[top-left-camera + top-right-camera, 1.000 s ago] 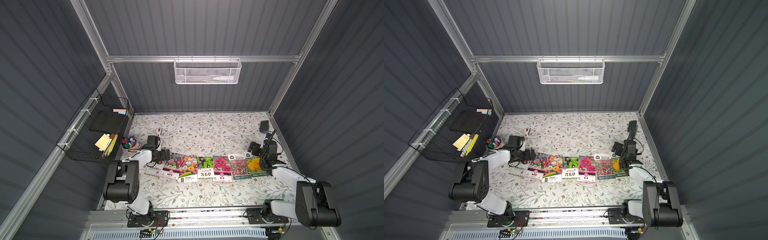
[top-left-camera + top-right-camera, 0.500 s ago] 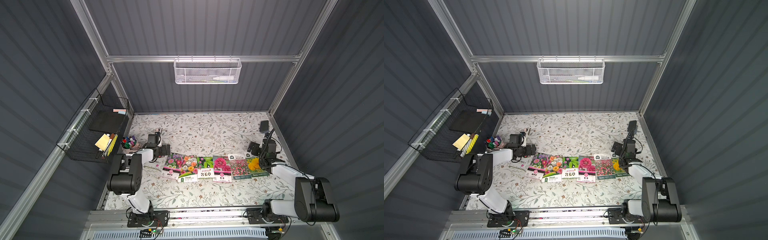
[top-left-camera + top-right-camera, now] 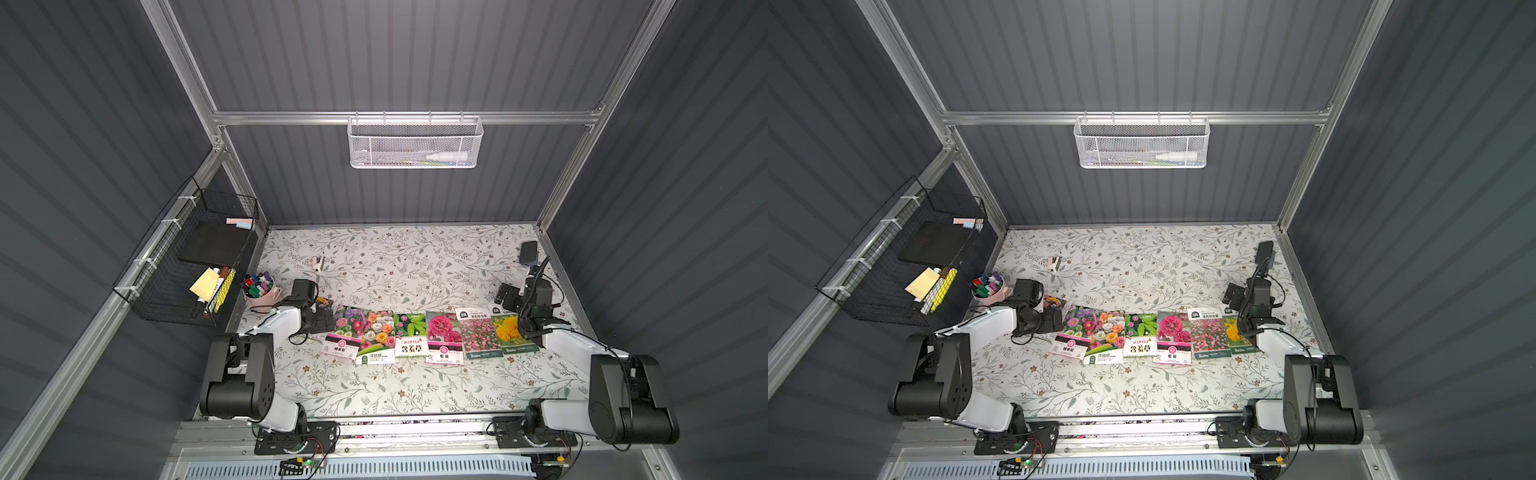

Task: Arrange the seed packets in a row
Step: Adjust the seed packet at the center of the board.

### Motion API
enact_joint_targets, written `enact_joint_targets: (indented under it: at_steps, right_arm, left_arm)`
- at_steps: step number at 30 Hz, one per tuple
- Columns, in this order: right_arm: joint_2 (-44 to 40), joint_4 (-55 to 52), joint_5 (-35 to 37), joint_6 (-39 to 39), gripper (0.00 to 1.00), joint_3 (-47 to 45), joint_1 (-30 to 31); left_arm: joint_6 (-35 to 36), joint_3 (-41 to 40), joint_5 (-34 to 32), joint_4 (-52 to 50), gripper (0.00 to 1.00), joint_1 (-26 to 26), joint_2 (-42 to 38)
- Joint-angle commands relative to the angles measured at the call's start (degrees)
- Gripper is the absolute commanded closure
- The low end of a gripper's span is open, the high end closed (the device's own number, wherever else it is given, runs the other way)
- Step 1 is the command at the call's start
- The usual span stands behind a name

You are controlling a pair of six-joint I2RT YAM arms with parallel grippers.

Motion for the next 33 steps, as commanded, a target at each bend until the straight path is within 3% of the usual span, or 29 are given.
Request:
enact_joint_targets:
  at_steps: [1, 11, 17, 21, 28, 33]
  right_arm:
    - [-1.0, 1.3, 0.7, 0.3, 0.01, 0.2, 0.2]
    - [-2.4, 1.5, 0.7, 1.1, 0.01, -0.1, 0.2]
    - [-2.3, 1.7, 0.4, 1.2, 0.01, -0.3, 0.2]
    - [-2.5, 1.6, 0.4, 1.2, 0.01, -0.4, 0.2]
    - [-2.5, 1.5, 0.3, 1.0, 0.01, -0.4, 0.2]
    - [-1.9, 1.5, 0.0, 1.1, 0.01, -0.1, 0.2]
  left_arm:
    - [-4.9, -3.4, -1.0, -5.3, 0.01, 0.3, -1.9]
    - [-10.7, -7.3, -2.3, -15.8, 0.01, 0.3, -9.9]
    - [-9.1, -6.3, 0.5, -14.0, 0.0, 0.4, -14.2]
    - [-6.1, -3.2, 4.3, -8.7, 0.01, 0.3, -13.8]
    - [-0.3, 1.8, 4.8, -0.1, 0.01, 0.3, -11.3]
    - [7.0, 2.2, 4.4, 15.0, 0.01, 0.3, -5.0]
